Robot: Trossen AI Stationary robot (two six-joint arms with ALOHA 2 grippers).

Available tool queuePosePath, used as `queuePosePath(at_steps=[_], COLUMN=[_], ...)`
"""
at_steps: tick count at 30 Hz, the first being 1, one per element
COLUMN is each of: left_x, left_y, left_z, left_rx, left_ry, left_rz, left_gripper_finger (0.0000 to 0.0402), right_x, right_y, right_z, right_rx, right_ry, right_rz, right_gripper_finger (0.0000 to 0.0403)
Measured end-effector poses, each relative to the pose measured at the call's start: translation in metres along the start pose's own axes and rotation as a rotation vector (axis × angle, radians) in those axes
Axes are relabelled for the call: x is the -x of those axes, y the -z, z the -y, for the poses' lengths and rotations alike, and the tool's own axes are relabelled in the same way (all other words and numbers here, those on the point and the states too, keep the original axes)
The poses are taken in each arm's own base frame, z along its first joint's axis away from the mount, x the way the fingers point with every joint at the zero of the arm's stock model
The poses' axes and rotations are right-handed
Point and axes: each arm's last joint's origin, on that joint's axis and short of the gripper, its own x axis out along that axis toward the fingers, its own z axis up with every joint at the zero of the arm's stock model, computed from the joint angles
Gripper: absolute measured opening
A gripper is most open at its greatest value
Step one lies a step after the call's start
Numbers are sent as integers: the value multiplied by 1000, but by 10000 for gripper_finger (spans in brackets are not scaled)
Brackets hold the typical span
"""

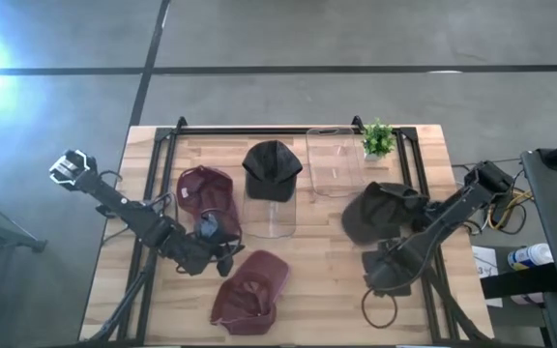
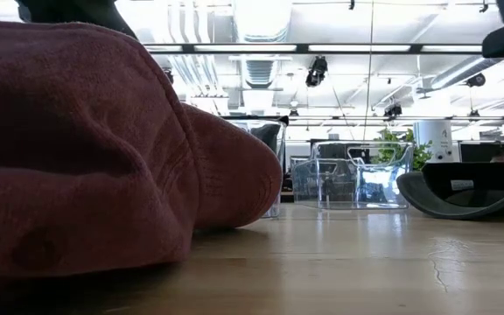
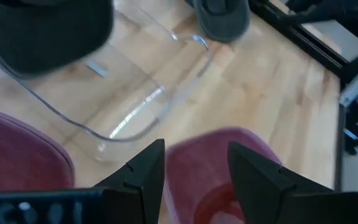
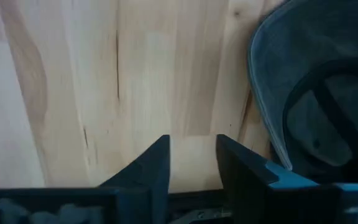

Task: Pick & Place hat
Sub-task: Put the black cap into the left transparent bin

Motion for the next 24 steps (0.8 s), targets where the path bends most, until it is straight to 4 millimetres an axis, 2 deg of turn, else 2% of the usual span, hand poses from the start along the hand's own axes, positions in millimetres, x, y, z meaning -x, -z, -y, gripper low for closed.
queuePosePath(at_steps=[4,9,11,17,24], left_x=[0,0,0,0,0], left_y=[-1,-1,-1,-3,-4], left_z=[0,0,0,-1,-2], left_rx=[-4,1,2,17,73], left_ry=[-13,-15,-15,-46,-64], left_rz=[27,30,31,88,130], left_gripper_finger=[167,167,167,167,167], right_x=[-11,-30,-39,-67,-67], right_y=[5,10,12,14,12], right_z=[2,11,15,15,20], right_rx=[32,151,192,323,349], right_ry=[52,218,251,185,327], right_rz=[-16,9,-1,5,56], right_gripper_finger=[178,216,221,223,223])
